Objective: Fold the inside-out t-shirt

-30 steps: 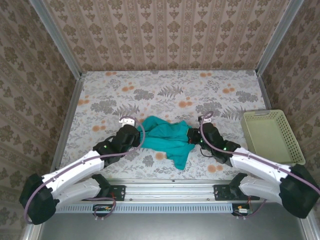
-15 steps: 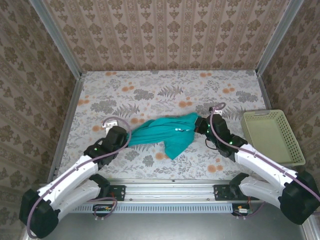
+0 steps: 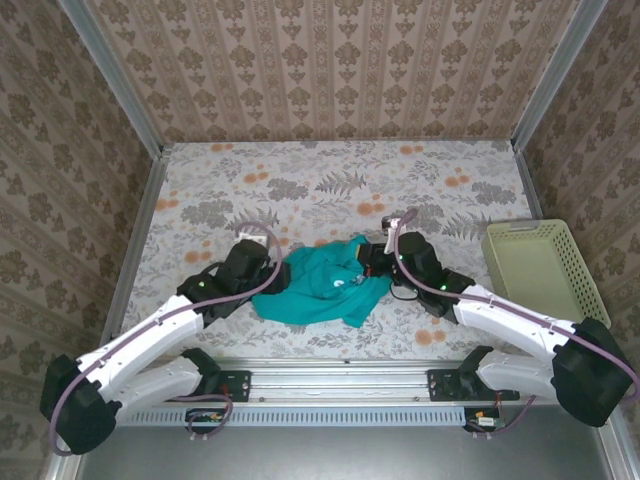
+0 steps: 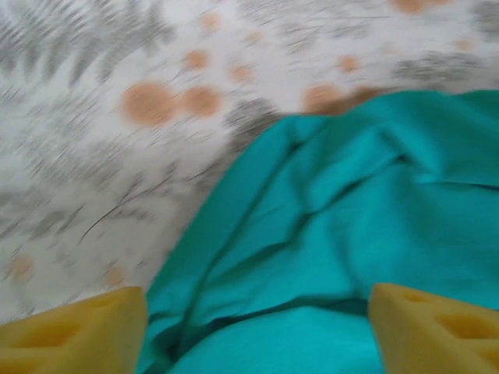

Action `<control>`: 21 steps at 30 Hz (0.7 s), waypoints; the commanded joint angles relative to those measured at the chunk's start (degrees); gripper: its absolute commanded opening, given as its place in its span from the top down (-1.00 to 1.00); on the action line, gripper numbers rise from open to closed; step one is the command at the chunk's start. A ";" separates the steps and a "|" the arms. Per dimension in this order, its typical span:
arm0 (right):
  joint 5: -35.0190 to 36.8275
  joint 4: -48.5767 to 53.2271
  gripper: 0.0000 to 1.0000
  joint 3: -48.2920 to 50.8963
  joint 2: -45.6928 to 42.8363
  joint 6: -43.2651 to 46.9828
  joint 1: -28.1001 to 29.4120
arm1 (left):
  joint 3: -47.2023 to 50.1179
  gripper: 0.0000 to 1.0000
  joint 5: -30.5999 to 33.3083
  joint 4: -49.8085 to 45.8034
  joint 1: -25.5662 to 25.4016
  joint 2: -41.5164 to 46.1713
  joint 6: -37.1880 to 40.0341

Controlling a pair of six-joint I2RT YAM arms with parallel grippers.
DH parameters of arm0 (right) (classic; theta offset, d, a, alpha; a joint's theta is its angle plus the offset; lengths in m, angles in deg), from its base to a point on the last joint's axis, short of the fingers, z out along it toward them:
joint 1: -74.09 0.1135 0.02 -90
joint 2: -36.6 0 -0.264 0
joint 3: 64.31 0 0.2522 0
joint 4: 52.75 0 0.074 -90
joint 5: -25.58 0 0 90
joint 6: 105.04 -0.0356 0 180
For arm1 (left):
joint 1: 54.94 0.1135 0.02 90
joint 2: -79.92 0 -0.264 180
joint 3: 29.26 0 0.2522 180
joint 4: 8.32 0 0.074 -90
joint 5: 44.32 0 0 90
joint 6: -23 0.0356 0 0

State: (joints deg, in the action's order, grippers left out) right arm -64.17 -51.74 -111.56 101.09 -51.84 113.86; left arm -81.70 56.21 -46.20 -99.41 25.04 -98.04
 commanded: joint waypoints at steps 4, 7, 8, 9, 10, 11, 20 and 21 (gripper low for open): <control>-1.64 -7.25 1.00 -0.23 -1.61 2.87 1.92 | -3.39 -0.83 -5.30 6.77 -2.54 -9.37 5.26; 0.15 -7.38 1.00 1.16 -3.16 2.23 2.01 | -4.62 -0.86 -7.35 10.05 -4.01 -15.49 5.71; 0.76 -7.03 1.00 1.55 -3.72 2.03 1.97 | -5.03 -0.86 -7.59 11.07 -4.98 -17.32 6.01; 1.26 -6.73 1.00 1.72 -4.12 1.75 1.97 | -5.33 -0.87 -8.13 12.28 -5.86 -18.67 6.45; 1.26 -6.84 1.00 1.99 -4.35 1.54 1.98 | -5.47 -0.88 -8.59 13.78 -7.11 -20.06 6.79; 1.12 -7.07 1.00 2.29 -4.50 1.42 1.98 | -5.27 -0.90 -9.59 15.64 -7.96 -21.35 7.11; 5.45 -4.16 1.00 4.03 -5.72 -0.22 2.06 | -9.21 -0.30 -4.88 14.08 -6.97 -36.57 4.34; 6.45 -3.25 1.00 4.33 -6.14 -0.37 1.98 | -9.30 -0.15 -4.90 14.03 -6.80 -36.94 4.13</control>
State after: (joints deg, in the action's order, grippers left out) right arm -62.03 -56.24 -107.98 97.38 -51.22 115.61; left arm -90.05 50.15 -31.93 -106.88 -10.82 -93.24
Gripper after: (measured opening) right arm 0.079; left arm 0.614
